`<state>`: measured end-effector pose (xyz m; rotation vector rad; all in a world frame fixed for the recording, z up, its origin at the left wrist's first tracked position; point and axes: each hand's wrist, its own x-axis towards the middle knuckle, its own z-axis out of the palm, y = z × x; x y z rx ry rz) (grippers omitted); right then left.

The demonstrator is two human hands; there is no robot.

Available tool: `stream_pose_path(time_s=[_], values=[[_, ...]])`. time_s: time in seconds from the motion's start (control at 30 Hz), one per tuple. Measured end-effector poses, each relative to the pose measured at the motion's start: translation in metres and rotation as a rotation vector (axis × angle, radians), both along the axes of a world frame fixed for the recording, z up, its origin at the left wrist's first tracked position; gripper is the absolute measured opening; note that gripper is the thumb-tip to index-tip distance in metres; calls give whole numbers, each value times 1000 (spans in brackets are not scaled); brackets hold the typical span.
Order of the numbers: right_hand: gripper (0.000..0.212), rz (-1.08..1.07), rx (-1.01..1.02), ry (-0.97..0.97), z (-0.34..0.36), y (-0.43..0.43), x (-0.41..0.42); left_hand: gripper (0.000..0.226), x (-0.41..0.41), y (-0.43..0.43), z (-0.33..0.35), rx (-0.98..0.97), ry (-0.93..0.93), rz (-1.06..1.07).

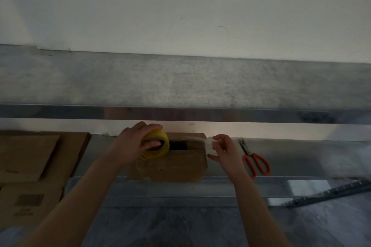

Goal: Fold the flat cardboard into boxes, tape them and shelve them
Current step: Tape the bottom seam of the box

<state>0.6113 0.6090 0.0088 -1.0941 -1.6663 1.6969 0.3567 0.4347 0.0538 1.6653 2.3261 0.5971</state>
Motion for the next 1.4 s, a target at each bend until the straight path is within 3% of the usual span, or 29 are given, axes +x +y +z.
stream_pose_path(time_s=[0.2, 0.43, 0.57, 0.73, 1.0, 1.17, 1.27, 1.33, 1.4], values=[[18, 22, -8, -14, -5, -1, 1, 54, 4, -4, 6, -9, -243, 30], [17, -16, -42, -50, -16, -1, -5, 50, 3, -2, -3, -35, -188, -4], [15, -28, 10, -73, -25, -4, -6, 63, 0, -6, -10, 6, -253, -37], [11, -57, 14, -56, -33, -8, -8, 69, -1, -8, -18, 11, -187, -27], [20, -146, -125, -40, -34, -10, -15, 67, -2, -5, -23, 47, -193, -6], [10, -166, 113, -200, -34, -19, -9, 67, -1, -6, -22, 49, -192, 6], [24, -100, 229, -247, -35, -26, -3, 66, -1, -7, -23, 55, -209, 21], [33, -54, 137, -209, -34, -32, 2, 66, 1, -7, -23, 69, -228, 25], [35, 6, -35, -53, -34, -39, 8, 66, 3, -6, -21, 76, -268, 30]])
